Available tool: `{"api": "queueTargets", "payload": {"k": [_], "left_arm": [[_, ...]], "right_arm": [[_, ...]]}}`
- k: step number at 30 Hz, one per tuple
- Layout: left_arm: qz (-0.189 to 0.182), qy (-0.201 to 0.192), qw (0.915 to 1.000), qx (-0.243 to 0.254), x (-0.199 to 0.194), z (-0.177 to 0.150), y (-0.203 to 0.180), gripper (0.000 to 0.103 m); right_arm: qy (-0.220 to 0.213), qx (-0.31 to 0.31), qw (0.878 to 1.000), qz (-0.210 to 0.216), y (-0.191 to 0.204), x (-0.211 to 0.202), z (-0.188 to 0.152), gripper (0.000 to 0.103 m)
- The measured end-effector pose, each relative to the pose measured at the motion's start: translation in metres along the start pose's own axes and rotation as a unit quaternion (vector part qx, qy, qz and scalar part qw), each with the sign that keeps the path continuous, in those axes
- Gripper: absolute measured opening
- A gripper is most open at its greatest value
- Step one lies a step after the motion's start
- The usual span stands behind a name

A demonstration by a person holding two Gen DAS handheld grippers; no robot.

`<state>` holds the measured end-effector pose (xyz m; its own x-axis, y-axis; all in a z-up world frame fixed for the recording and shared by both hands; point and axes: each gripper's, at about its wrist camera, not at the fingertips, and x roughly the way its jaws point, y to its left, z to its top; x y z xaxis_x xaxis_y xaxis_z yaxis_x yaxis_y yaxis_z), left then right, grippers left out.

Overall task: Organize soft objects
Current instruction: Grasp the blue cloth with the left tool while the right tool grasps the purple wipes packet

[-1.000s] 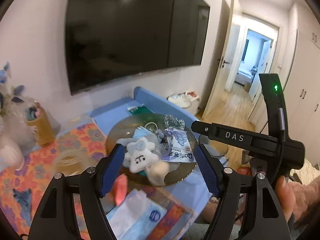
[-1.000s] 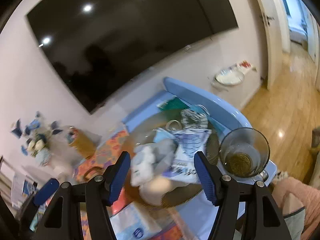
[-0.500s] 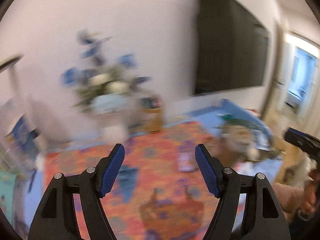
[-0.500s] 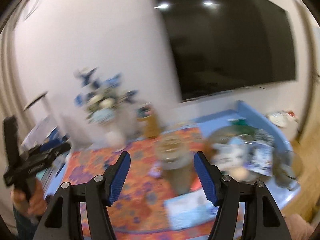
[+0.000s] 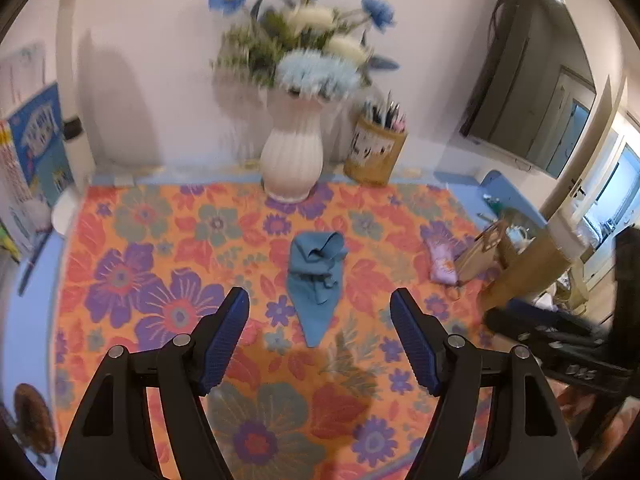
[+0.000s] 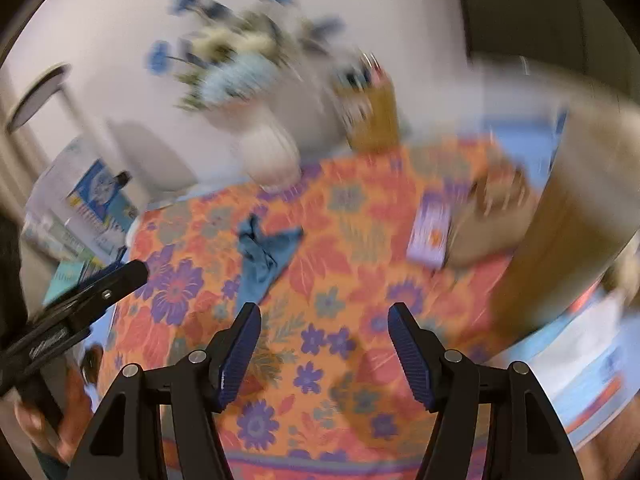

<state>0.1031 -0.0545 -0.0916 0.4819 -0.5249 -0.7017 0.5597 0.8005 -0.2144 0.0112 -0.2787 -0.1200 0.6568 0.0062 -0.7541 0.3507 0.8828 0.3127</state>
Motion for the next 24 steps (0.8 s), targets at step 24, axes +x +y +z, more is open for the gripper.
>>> {"api": "queueTargets", "payload": {"k": [24], "left_arm": [[-0.002, 0.088, 0.9944, 0.058, 0.147, 0.009, 0.004, 0.071]], "right_arm": [[-0.029, 0.18, 0.976, -0.122, -0.062, 0.117, 0.043, 0.064]]}}
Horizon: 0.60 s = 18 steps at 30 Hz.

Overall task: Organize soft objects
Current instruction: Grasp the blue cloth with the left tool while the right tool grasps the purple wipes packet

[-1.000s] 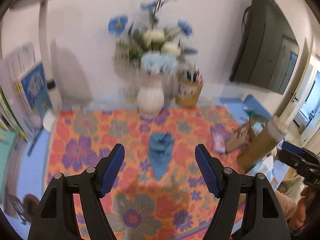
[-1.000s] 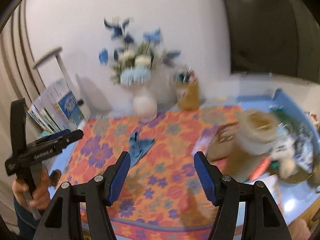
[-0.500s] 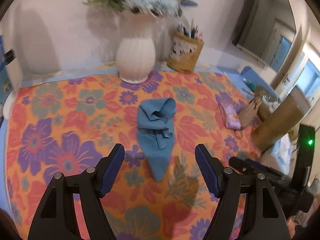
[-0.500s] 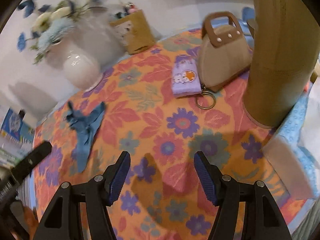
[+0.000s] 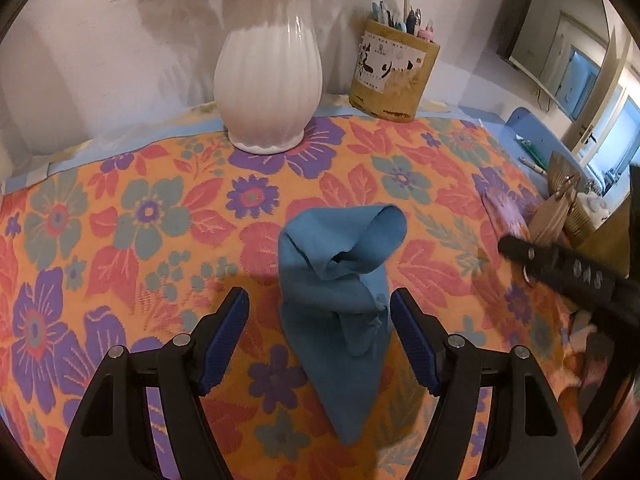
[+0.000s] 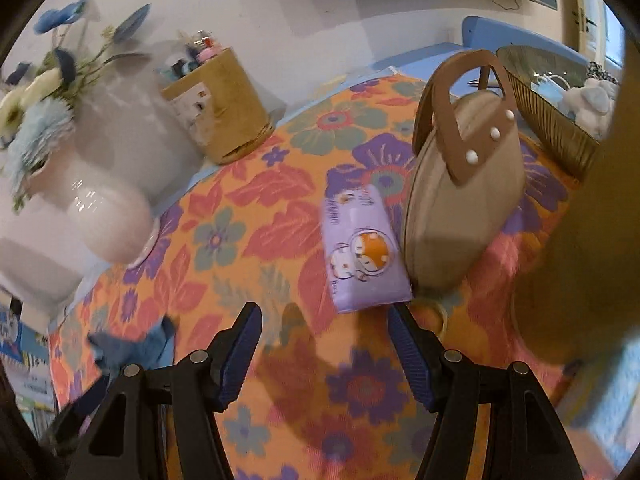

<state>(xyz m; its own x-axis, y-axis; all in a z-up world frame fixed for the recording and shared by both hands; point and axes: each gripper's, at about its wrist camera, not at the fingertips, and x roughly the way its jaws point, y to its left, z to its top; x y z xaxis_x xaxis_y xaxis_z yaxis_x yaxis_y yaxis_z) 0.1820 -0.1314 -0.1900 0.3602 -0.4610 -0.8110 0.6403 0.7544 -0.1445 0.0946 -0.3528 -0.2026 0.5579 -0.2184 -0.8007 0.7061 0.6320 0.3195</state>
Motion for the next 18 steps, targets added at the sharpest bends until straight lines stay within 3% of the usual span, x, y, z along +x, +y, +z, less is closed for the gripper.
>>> {"api": "queueTargets", "payload": {"k": [2, 4, 8, 9, 14, 17, 18], "left_arm": [[-0.001, 0.001, 1.0, 0.002, 0.004, -0.002, 0.0, 0.071], [-0.003, 0.003, 1.0, -0.001, 0.008, -0.002, 0.0, 0.071], [-0.008, 0.003, 1.0, -0.002, 0.009, -0.005, 0.001, 0.071], [-0.009, 0.002, 1.0, -0.002, 0.008, -0.005, 0.001, 0.071], [-0.011, -0.008, 0.9999, -0.008, -0.005, -0.012, 0.006, 0.071], [-0.015, -0.015, 0.9996, -0.021, -0.006, -0.012, 0.01, 0.071], [-0.018, -0.016, 0.9994, -0.026, -0.006, -0.011, 0.011, 0.071]], "right_arm": [[0.002, 0.0, 1.0, -0.007, 0.0, 0.009, 0.007, 0.064], [0.002, -0.009, 1.0, -0.017, 0.002, 0.015, 0.01, 0.055], [-0.012, -0.058, 0.998, -0.026, 0.013, 0.017, 0.006, 0.013], [-0.009, -0.067, 0.998, -0.015, 0.015, 0.016, 0.004, 0.01], [-0.002, -0.102, 0.994, 0.045, 0.02, -0.007, -0.016, 0.01], [-0.032, -0.112, 0.993, 0.02, 0.02, -0.026, -0.018, 0.013], [-0.042, -0.116, 0.992, 0.007, 0.022, -0.03, -0.011, 0.025]]}}
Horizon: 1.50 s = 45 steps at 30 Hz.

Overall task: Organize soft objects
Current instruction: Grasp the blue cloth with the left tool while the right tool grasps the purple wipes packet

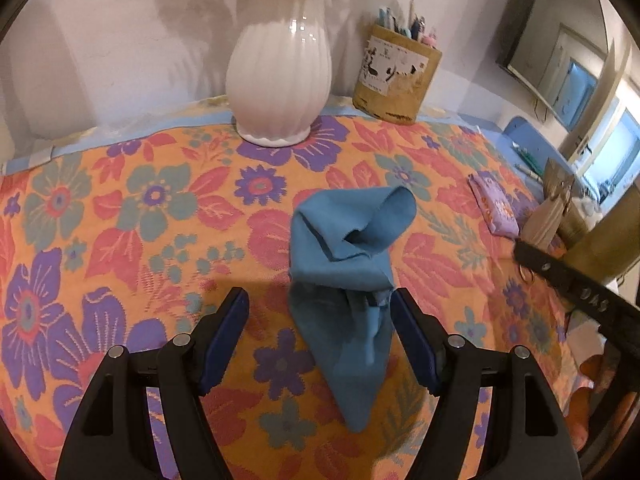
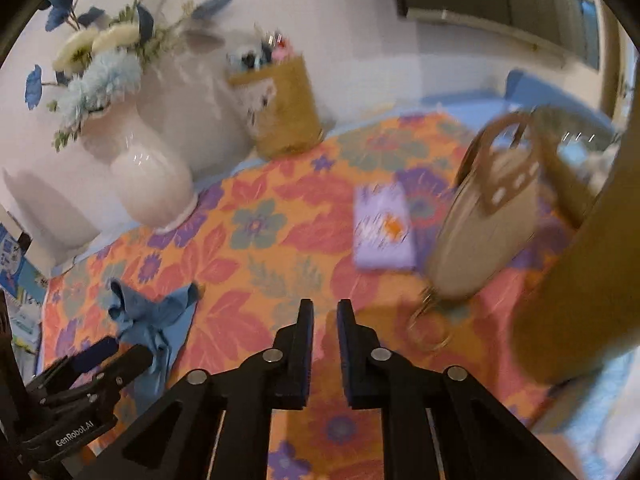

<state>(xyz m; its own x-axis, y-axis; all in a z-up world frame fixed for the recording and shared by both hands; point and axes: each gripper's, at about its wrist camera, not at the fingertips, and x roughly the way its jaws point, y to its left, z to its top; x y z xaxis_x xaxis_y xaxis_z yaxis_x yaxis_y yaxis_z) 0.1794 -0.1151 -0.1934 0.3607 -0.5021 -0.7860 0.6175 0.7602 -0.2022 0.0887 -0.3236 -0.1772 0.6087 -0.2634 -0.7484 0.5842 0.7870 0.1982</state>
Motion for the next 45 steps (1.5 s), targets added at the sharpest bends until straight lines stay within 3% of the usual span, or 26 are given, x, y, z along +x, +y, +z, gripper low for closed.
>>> {"api": "queueTargets", "payload": {"k": [1, 2, 7, 12, 15, 22, 25, 27, 28, 29, 30, 31, 33, 35, 36, 39, 41, 43, 45], "left_arm": [[-0.006, -0.002, 1.0, -0.006, 0.001, 0.0, 0.001, 0.071], [-0.011, -0.005, 0.9999, -0.011, 0.001, 0.0, 0.002, 0.071], [-0.011, -0.016, 0.9998, -0.007, -0.002, -0.001, 0.001, 0.071], [-0.02, -0.015, 0.9997, -0.002, -0.001, -0.003, 0.0, 0.071], [-0.026, -0.024, 0.9993, 0.01, -0.004, -0.003, -0.004, 0.071], [0.015, -0.01, 0.9998, 0.01, 0.009, 0.001, -0.007, 0.077], [0.046, 0.003, 0.9988, 0.019, 0.018, 0.006, -0.014, 0.078], [0.088, 0.023, 0.9952, 0.035, 0.028, 0.008, -0.022, 0.078], [0.092, 0.022, 0.9945, 0.044, 0.029, 0.008, -0.025, 0.078], [0.085, 0.019, 0.9952, 0.046, 0.029, 0.009, -0.027, 0.077], [0.075, 0.019, 0.9961, 0.042, 0.029, 0.011, -0.026, 0.071], [0.068, 0.017, 0.9969, 0.036, 0.028, 0.012, -0.025, 0.051], [0.08, 0.015, 0.996, 0.037, 0.026, 0.01, -0.024, 0.025], [0.096, 0.018, 0.9938, 0.053, 0.021, 0.005, -0.026, 0.014], [0.097, 0.018, 0.9937, 0.053, 0.016, 0.002, -0.026, 0.013], [0.101, 0.017, 0.9938, 0.044, -0.002, -0.013, -0.019, 0.013], [0.101, 0.015, 0.9942, 0.033, -0.018, -0.026, -0.009, 0.013], [0.101, 0.007, 0.9946, 0.025, -0.032, -0.035, 0.001, 0.013], [0.091, 0.0, 0.9957, 0.016, -0.042, -0.04, 0.009, 0.013]], "right_arm": [[0.0, -0.004, 1.0, -0.008, 0.002, 0.001, 0.005, 0.035], [0.002, -0.012, 1.0, -0.016, 0.005, 0.003, 0.014, 0.052], [0.039, -0.044, 0.996, -0.074, 0.023, 0.031, 0.056, 0.053], [0.14, -0.044, 0.984, -0.103, 0.015, 0.077, 0.076, 0.053], [0.152, -0.057, 0.978, -0.13, 0.014, 0.087, 0.078, 0.055], [0.184, -0.12, 0.963, -0.155, 0.028, 0.104, 0.074, 0.07], [0.184, -0.142, 0.962, -0.144, 0.03, 0.102, 0.073, 0.065], [0.176, -0.196, 0.953, -0.147, 0.035, 0.099, 0.067, 0.049], [0.173, -0.206, 0.951, -0.152, 0.035, 0.098, 0.065, 0.045], [0.166, -0.218, 0.948, -0.16, 0.035, 0.094, 0.063, 0.034], [0.163, -0.225, 0.946, -0.165, 0.035, 0.092, 0.061, 0.029], [0.16, -0.229, 0.947, -0.157, 0.035, 0.089, 0.06, 0.026], [0.159, -0.237, 0.949, -0.131, 0.037, 0.079, 0.054, 0.02], [0.156, -0.249, 0.951, -0.098, 0.043, 0.071, 0.051, 0.013], [0.163, -0.249, 0.953, -0.05, 0.048, 0.062, 0.044, 0.011], [0.204, -0.248, 0.946, 0.038, 0.061, 0.047, 0.014, 0.01], [0.182, -0.283, 0.941, 0.034, 0.069, 0.028, -0.008, 0.01], [0.151, -0.288, 0.945, 0.027, 0.068, 0.011, -0.011, 0.011], [0.137, -0.266, 0.954, -0.001, 0.06, 0.004, 0.008, 0.027]]}}
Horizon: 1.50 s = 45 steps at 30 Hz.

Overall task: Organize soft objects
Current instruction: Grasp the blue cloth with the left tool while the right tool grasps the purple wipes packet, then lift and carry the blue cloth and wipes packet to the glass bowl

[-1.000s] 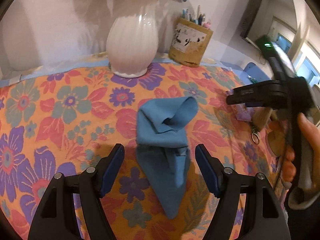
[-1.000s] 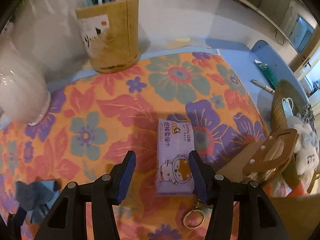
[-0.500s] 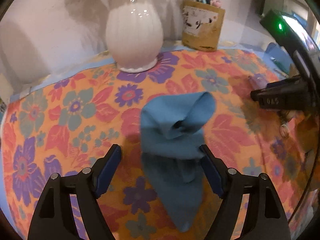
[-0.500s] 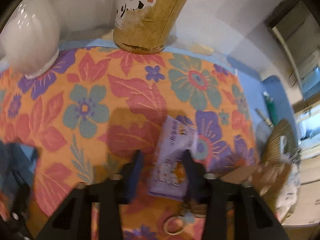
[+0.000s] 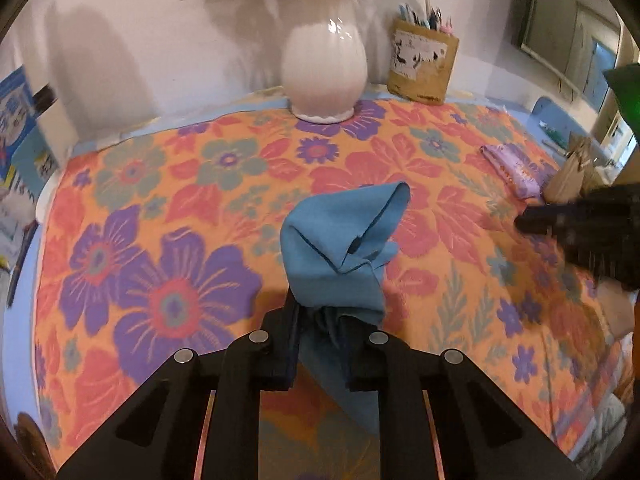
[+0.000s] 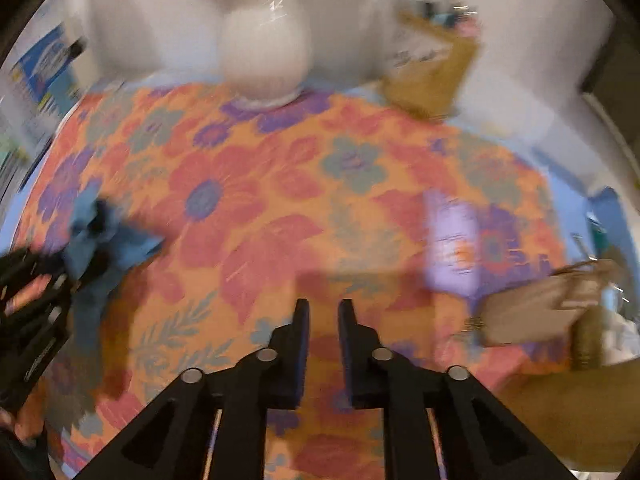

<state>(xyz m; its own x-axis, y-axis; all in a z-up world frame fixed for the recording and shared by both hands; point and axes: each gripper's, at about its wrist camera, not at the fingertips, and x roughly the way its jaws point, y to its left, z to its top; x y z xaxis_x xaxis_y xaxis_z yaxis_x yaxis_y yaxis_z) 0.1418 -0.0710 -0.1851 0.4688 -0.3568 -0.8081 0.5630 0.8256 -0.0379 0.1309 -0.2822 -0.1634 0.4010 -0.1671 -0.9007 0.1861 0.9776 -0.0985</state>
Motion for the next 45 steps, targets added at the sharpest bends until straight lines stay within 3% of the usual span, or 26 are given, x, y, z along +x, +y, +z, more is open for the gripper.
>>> {"api": "queueTargets", "payload": {"k": [1, 3, 5, 9, 11, 15, 18, 19, 23, 26, 31, 33, 35, 36, 37, 39, 41, 42, 45], "left_arm": [[-0.001, -0.001, 1.0, -0.002, -0.002, 0.0, 0.003, 0.013], [0.006, -0.004, 1.0, -0.003, -0.002, 0.002, 0.004, 0.013], [0.002, -0.005, 1.0, -0.005, 0.0, 0.004, 0.004, 0.013], [0.001, 0.005, 1.0, -0.004, 0.009, 0.004, 0.001, 0.013], [0.004, 0.012, 0.9999, -0.002, 0.013, 0.002, 0.001, 0.014], [0.003, 0.015, 0.9998, -0.012, 0.016, 0.001, 0.007, 0.029], [-0.005, 0.012, 0.9998, -0.018, 0.014, 0.002, 0.01, 0.029], [-0.006, 0.011, 0.9998, -0.017, 0.013, 0.001, 0.01, 0.029], [-0.004, 0.011, 0.9998, -0.014, 0.014, 0.001, 0.007, 0.029], [-0.001, 0.013, 0.9998, -0.014, 0.015, 0.001, 0.006, 0.029], [-0.01, 0.02, 0.9996, -0.015, 0.012, -0.001, 0.013, 0.029], [-0.033, 0.031, 0.999, -0.003, 0.01, -0.005, 0.014, 0.029], [-0.033, 0.031, 0.999, 0.003, 0.004, -0.011, 0.016, 0.034], [-0.03, 0.032, 0.999, 0.004, 0.002, -0.014, 0.017, 0.044], [-0.028, 0.035, 0.999, 0.005, 0.001, -0.017, 0.019, 0.062], [-0.025, 0.027, 0.9993, 0.003, -0.001, -0.018, 0.02, 0.08], [-0.031, 0.025, 0.9992, -0.003, -0.002, -0.015, 0.019, 0.08], [-0.04, 0.025, 0.9989, -0.008, -0.001, -0.012, 0.018, 0.08], [-0.064, 0.016, 0.9973, -0.031, 0.0, -0.002, 0.02, 0.08]], "right_arm": [[0.002, 0.01, 1.0, -0.008, -0.007, -0.002, 0.006, 0.034], [0.014, 0.043, 0.999, -0.026, -0.028, -0.004, 0.03, 0.069], [0.047, 0.067, 0.995, -0.048, -0.05, 0.007, 0.052, 0.076], [0.135, 0.116, 0.983, -0.043, -0.084, 0.049, 0.076, 0.077], [0.142, 0.09, 0.983, -0.079, -0.078, 0.058, 0.082, 0.076], [0.17, 0.06, 0.981, -0.069, -0.064, 0.075, 0.092, 0.076], [0.185, 0.042, 0.979, -0.078, -0.058, 0.084, 0.093, 0.076], [0.18, 0.036, 0.98, -0.079, -0.056, 0.084, 0.092, 0.075], [0.177, 0.032, 0.983, -0.048, -0.047, 0.078, 0.083, 0.049], [0.172, 0.02, 0.984, -0.038, -0.04, 0.073, 0.079, 0.041], [0.156, 0.022, 0.987, 0.02, -0.018, 0.053, 0.056, 0.04], [0.144, 0.011, 0.988, 0.056, 0.002, 0.038, 0.035, 0.04], [0.136, 0.0, 0.986, 0.1, 0.021, 0.025, 0.01, 0.04], [0.128, -0.009, 0.985, 0.111, 0.032, 0.016, -0.007, 0.04], [0.115, -0.02, 0.987, 0.107, 0.042, 0.006, -0.024, 0.04], [0.094, -0.023, 0.99, 0.107, 0.05, -0.01, -0.047, 0.04], [0.074, 0.003, 0.987, 0.142, 0.051, -0.022, -0.069, 0.042], [0.064, 0.017, 0.987, 0.15, 0.048, -0.026, -0.077, 0.05], [0.03, 0.046, 0.988, 0.148, 0.042, -0.036, -0.098, 0.06]]}}
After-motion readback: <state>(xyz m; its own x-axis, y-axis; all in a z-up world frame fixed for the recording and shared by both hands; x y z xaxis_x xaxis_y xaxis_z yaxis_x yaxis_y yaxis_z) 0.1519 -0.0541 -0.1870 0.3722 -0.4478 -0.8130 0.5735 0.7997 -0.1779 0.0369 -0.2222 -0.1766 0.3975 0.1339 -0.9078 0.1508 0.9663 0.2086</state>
